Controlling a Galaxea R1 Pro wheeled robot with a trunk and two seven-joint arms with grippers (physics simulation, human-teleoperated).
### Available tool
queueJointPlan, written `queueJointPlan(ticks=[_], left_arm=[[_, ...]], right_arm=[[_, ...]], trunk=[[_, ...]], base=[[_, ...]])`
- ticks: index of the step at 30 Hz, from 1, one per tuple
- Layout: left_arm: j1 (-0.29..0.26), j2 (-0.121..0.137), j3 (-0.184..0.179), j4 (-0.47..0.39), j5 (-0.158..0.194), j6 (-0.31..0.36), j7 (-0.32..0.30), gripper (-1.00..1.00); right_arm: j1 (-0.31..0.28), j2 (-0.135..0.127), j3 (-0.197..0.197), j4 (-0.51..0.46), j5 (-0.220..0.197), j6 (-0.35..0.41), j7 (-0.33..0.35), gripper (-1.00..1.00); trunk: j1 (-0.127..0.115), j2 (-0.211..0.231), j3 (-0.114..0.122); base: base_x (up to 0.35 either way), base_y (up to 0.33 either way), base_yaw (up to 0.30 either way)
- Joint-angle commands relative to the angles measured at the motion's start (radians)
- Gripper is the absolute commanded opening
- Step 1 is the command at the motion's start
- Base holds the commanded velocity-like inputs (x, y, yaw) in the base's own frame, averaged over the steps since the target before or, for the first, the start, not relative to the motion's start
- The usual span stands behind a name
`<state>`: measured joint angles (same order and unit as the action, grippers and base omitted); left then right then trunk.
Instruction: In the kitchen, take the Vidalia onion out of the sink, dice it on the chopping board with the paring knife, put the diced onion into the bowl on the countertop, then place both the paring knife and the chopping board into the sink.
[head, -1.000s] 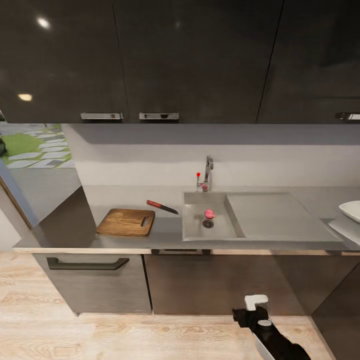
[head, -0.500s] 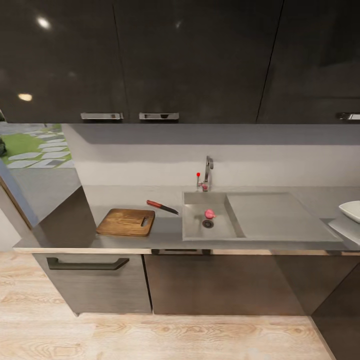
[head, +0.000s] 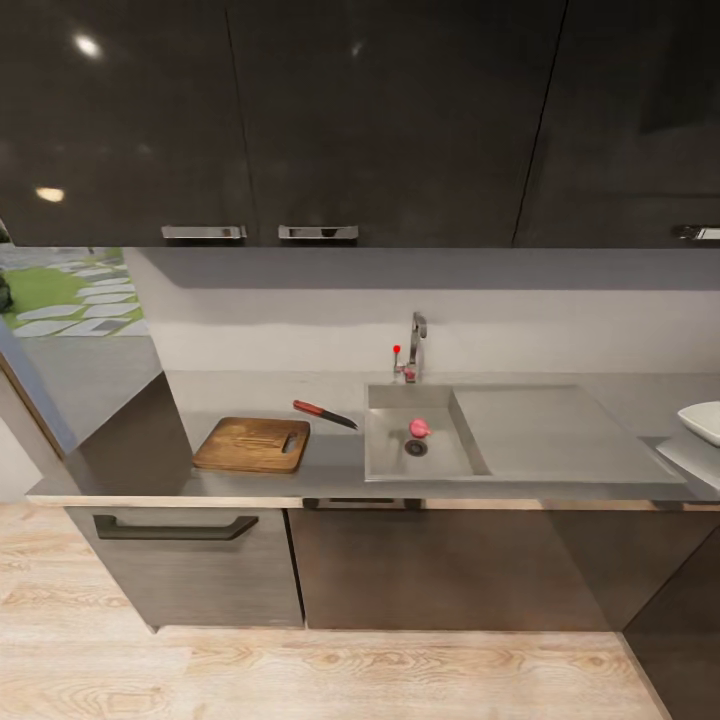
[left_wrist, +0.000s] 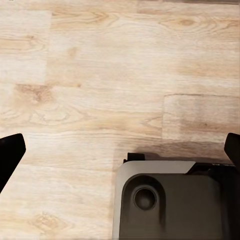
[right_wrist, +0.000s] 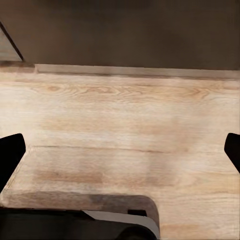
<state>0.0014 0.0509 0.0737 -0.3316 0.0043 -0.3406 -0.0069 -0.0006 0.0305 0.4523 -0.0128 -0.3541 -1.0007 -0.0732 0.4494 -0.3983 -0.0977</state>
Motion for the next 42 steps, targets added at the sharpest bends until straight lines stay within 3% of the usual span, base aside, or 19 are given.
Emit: queueJointPlan(ticks=[1,7,9,14,17,20,23,28,29,31,33,35,39,42], left_arm=[[0.0,0.0,0.002,0.0,0.0,-0.002,-0.001,1.0],[0.0,-0.001,0.003,0.008,0.002,0.0,0.0,1.0],[0.0,-0.001,0.004,0.008,0.003,0.0,0.0,1.0],[0.0,-0.008,0.004,-0.002,0.003,0.001,0.002,1.0],[0.0,-0.026,0.004,-0.034,0.002,0.004,0.004,1.0],[0.0,-0.051,0.005,-0.12,-0.003,0.015,0.007,1.0],[0.0,-0.059,0.005,-0.201,-0.004,0.054,0.009,1.0],[0.0,-0.066,0.002,-0.458,-0.005,0.333,0.009,1.0],[0.0,-0.067,-0.001,-0.545,-0.005,0.418,0.009,1.0],[0.0,-0.067,-0.007,-0.633,-0.004,0.493,0.009,1.0],[0.0,-0.067,-0.029,-0.796,-0.003,0.611,0.009,1.0],[0.0,-0.068,-0.056,-0.898,-0.004,0.689,0.008,1.0],[0.0,-0.071,-0.108,-1.055,-0.005,0.828,0.009,1.0],[-0.001,-0.096,-0.161,-1.164,-0.008,0.948,0.01,1.0]], right_arm=[[0.008,0.001,0.008,-0.001,-0.003,-0.018,-0.008,1.0],[0.032,0.0,0.002,-0.008,-0.006,-0.046,-0.013,1.0],[0.034,-0.011,0.0,-0.019,-0.01,-0.039,-0.015,1.0],[0.035,-0.028,-0.002,-0.072,-0.013,0.048,-0.015,1.0],[0.036,-0.04,-0.003,-0.135,-0.013,0.124,-0.015,1.0],[0.036,-0.057,-0.003,-0.196,-0.014,0.198,-0.016,1.0],[0.036,-0.062,-0.003,-0.212,-0.014,0.217,-0.015,1.0],[0.036,-0.066,-0.004,-0.226,-0.016,0.233,-0.014,1.0],[0.036,-0.067,-0.004,-0.227,-0.017,0.234,-0.014,1.0],[0.036,-0.067,-0.004,-0.229,-0.017,0.234,-0.014,1.0],[0.036,-0.068,-0.004,-0.23,-0.017,0.235,-0.014,1.0],[0.036,-0.067,-0.004,-0.231,-0.017,0.235,-0.014,1.0],[0.036,-0.067,-0.004,-0.231,-0.017,0.236,-0.014,1.0],[0.036,-0.067,-0.004,-0.231,-0.017,0.237,-0.014,1.0]], trunk=[[0.001,-0.002,-0.002],[0.001,-0.002,-0.002],[0.001,-0.002,-0.002],[0.001,-0.002,-0.002],[0.001,-0.002,-0.002],[0.001,-0.002,-0.002],[0.001,-0.002,-0.002],[0.001,-0.002,-0.002],[0.001,-0.002,-0.002],[0.001,-0.002,-0.002],[0.001,-0.002,-0.002],[0.001,-0.002,-0.002],[0.001,-0.002,-0.002],[0.001,-0.002,-0.002]], base=[[0.0,0.0,0.0],[0.0,0.0,0.0],[0.0,0.0,0.0],[0.0,0.0,0.0],[0.0,0.0,0.0],[0.0,0.0,0.0],[0.0,0.0,0.0],[0.0,0.0,0.0],[0.0,0.0,0.0],[0.0,0.0,0.0],[0.0,0.0,0.0],[0.0,0.0,0.0],[0.0,0.0,0.0],[0.0,0.0,0.0]])
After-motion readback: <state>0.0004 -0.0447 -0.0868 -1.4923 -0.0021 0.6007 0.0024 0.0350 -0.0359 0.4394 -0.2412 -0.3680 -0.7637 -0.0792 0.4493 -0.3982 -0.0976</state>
